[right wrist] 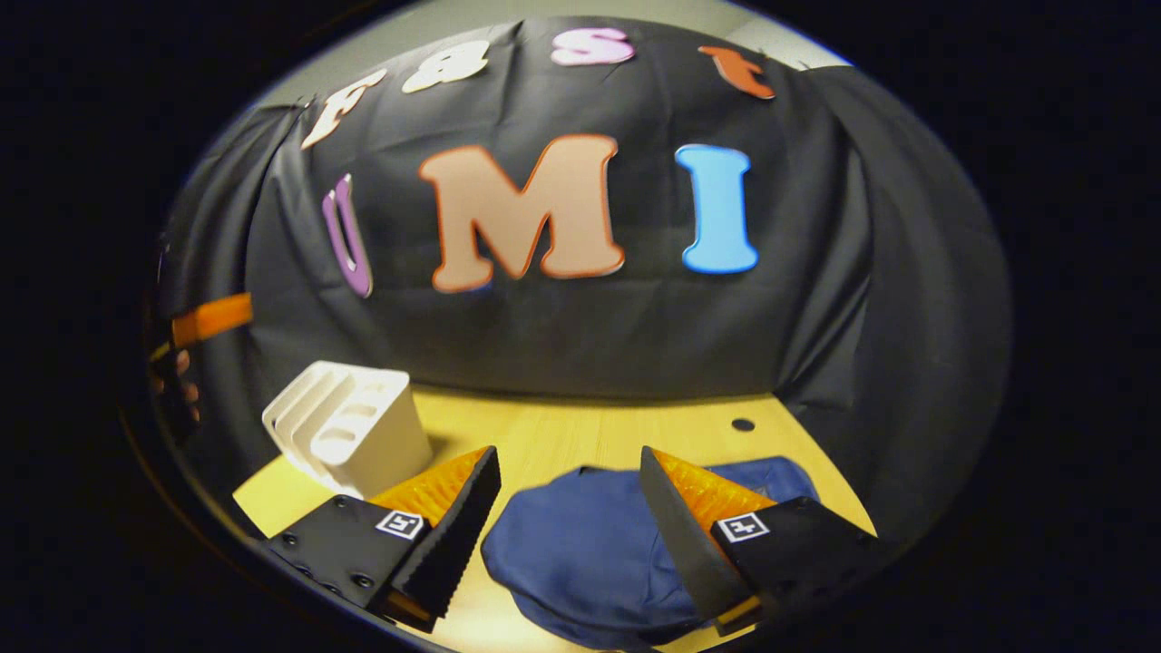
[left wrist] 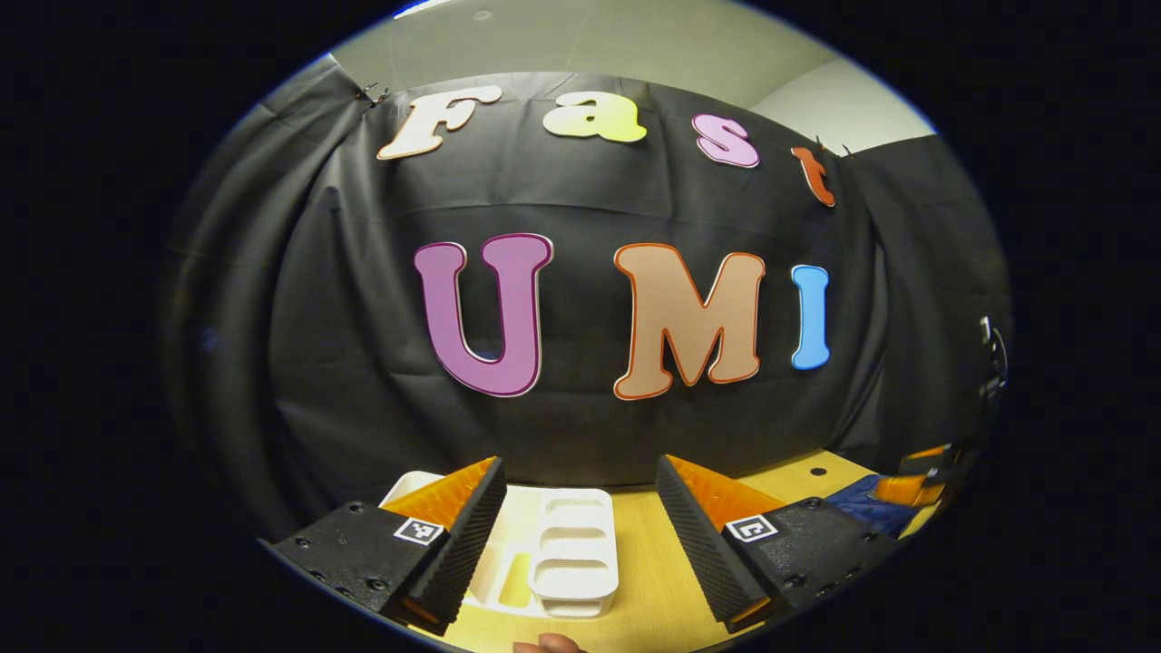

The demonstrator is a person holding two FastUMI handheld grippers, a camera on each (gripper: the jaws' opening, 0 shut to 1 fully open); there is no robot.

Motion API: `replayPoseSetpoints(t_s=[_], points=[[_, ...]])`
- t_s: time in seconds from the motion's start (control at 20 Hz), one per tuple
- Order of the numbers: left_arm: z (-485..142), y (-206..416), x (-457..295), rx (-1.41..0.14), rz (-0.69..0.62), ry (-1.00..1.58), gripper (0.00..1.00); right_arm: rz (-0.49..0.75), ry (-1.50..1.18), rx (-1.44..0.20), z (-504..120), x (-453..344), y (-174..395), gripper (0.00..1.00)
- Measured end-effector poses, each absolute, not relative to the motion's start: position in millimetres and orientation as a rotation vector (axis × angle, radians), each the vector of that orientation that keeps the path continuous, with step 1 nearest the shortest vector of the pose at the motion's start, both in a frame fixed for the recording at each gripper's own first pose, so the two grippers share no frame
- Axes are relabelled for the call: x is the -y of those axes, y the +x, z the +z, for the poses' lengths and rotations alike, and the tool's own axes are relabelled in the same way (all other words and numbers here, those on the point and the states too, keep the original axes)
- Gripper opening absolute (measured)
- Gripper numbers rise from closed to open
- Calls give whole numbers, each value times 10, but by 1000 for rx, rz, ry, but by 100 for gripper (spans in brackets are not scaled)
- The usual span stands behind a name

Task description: Open the schoolbag, grab two books from the bookshelf and put them into the schoolbag.

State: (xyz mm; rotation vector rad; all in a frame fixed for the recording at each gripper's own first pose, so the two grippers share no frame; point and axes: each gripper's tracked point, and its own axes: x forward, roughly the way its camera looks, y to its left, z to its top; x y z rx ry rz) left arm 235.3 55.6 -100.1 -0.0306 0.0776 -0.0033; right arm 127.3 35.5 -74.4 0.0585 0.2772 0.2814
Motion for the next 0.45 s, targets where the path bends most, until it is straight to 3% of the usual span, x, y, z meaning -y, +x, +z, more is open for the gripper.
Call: replayPoseSetpoints(t_s=[0.05,0.1,0.25,0.45], points=[[-992,2355,-543,-77,-5,-30,100,265,87,-241,-594,-294,1291,100],[-996,2363,-533,-75,-5,-30,96,253,114,-205,-438,-247,1315,100],[-1004,2361,-506,-77,-4,-33,100,208,181,-95,-6,-112,1386,94],[-1042,2354,-454,-78,-2,-39,100,167,244,110,498,39,1364,94]])
